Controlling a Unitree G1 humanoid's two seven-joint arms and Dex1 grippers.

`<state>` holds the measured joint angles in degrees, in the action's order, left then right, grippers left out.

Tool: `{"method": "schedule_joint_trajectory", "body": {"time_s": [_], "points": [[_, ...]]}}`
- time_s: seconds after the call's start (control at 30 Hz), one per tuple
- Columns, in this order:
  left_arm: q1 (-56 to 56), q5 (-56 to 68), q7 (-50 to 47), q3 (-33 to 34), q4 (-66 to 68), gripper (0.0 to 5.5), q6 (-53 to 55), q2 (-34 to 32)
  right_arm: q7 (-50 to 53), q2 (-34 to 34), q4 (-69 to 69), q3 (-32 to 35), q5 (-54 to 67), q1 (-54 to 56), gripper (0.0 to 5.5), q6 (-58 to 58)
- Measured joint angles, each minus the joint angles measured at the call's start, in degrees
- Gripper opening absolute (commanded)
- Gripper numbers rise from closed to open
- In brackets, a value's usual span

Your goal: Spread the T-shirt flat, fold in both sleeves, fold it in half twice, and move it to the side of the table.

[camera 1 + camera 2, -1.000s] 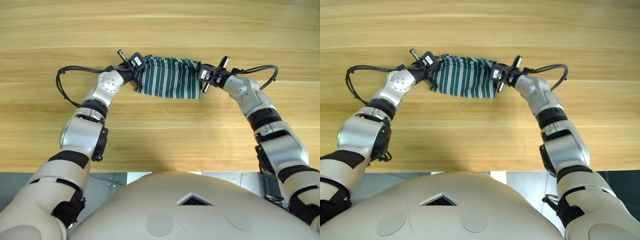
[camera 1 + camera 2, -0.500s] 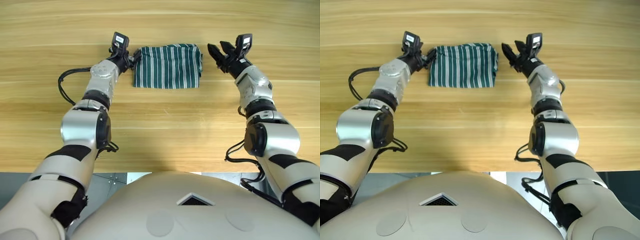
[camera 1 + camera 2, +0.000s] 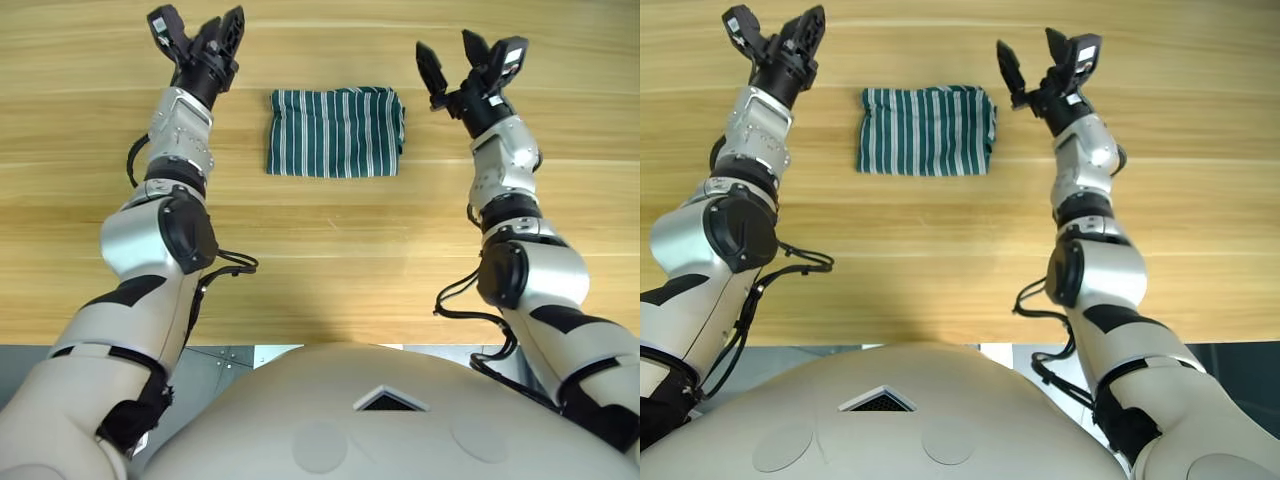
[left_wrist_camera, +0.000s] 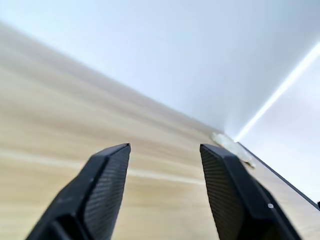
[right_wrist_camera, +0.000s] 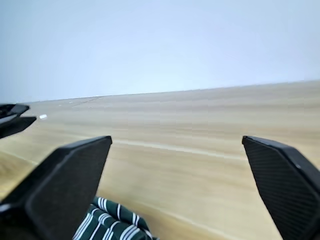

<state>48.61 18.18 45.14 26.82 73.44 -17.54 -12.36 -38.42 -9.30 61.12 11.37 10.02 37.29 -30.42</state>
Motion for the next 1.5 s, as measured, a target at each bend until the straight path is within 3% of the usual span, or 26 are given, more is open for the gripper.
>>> {"method": "schedule_joint_trajectory", "body": {"time_s": [0.17,0.4,0.47,0.57,0.67,0.83,0.97,1.27,1.33,1.5], "points": [[-11.4,-11.1,10.6,-12.3,-3.5,1.42,-25.7,1.2,16.1,0.7,-4.4,-12.9,-20.3,-1.0,3.43,-10.5],[-16.6,-19.8,6.3,-21.1,-3.6,0.26,-36.7,0.3,25.6,1.2,-3.9,-22.8,-32.0,-0.3,2.11,-11.3],[-17.2,-23.6,1.5,-23.7,-3.1,0.01,-37.2,-0.3,26.9,1.3,-2.7,-24.7,-33.9,1.2,1.78,-10.8],[-17.3,-29.4,-7.0,-27.4,-2.4,0.0,-36.9,-1.4,28.2,1.7,-1.6,-26.6,-35.0,2.6,1.4,-10.2],[-17.2,-40.4,-20.6,-35.2,-2.1,0.0,-34.6,-3.3,30.0,2.0,0.4,-28.7,-36.6,3.7,0.83,-8.9],[-14.3,-47.3,-31.7,-42.1,-2.2,0.0,-32.5,-4.5,32.0,2.1,3.5,-31.1,-38.5,4.7,0.03,-6.6],[-10.9,-52.4,-37.7,-48.3,-2.1,0.0,-27.0,-5.2,32.0,3.3,7.7,-33.7,-40.6,6.2,0.03,-2.4],[-7.4,-59.4,-39.5,-60.8,-4.4,0.0,-24.1,-6.5,28.4,6.6,13.8,-34.5,-40.6,8.8,0.03,7.9],[-6.7,-60.8,-39.5,-63.6,-5.6,0.0,-24.1,-7.2,28.0,6.6,14.5,-32.9,-39.3,9.2,0.03,9.9],[-5.4,-63.7,-39.5,-69.7,-8.4,0.0,-24.8,-9.3,24.1,6.8,15.1,-21.2,-27.4,10.1,0.03,15.4]]}}
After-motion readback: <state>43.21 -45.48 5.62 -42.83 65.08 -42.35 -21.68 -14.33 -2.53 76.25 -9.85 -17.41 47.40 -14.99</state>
